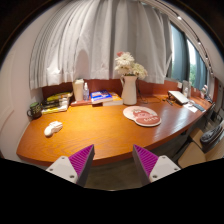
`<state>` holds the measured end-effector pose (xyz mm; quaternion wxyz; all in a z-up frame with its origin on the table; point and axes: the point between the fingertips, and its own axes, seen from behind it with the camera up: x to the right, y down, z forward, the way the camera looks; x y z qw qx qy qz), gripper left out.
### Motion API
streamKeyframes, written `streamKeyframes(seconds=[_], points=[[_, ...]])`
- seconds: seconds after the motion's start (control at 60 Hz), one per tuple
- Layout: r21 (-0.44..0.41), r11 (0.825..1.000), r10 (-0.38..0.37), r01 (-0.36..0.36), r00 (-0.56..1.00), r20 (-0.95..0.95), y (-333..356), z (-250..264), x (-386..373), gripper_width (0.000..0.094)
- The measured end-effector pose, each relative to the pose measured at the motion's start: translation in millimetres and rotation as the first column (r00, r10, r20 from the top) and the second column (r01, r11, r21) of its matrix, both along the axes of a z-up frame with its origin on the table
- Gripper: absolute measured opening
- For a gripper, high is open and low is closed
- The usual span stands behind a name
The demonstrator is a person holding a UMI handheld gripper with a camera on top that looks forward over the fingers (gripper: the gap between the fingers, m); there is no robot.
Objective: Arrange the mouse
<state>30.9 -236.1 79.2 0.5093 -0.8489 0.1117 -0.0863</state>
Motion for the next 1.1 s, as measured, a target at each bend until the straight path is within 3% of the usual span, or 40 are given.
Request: streamKeyframes(seconds=[0.183,0.5,0.767,1.1], points=[[-0.055,0.992,0.113,-0.116,0.992,-0.050,43.8,-39.7,-88.0,0.0772],[-0.087,0.953,0.284,-0.292,0.955,-0.087,140.7,-70.2,-209.7,0.0781],[-0.142,0.929,0.332,-0.342,0.939,-0.087,206.9,-89.7,-262.6,0.0786],[-0.177,0.923,0.334,-0.341,0.940,-0.072,262.6,-93.4,-285.4,0.0746]])
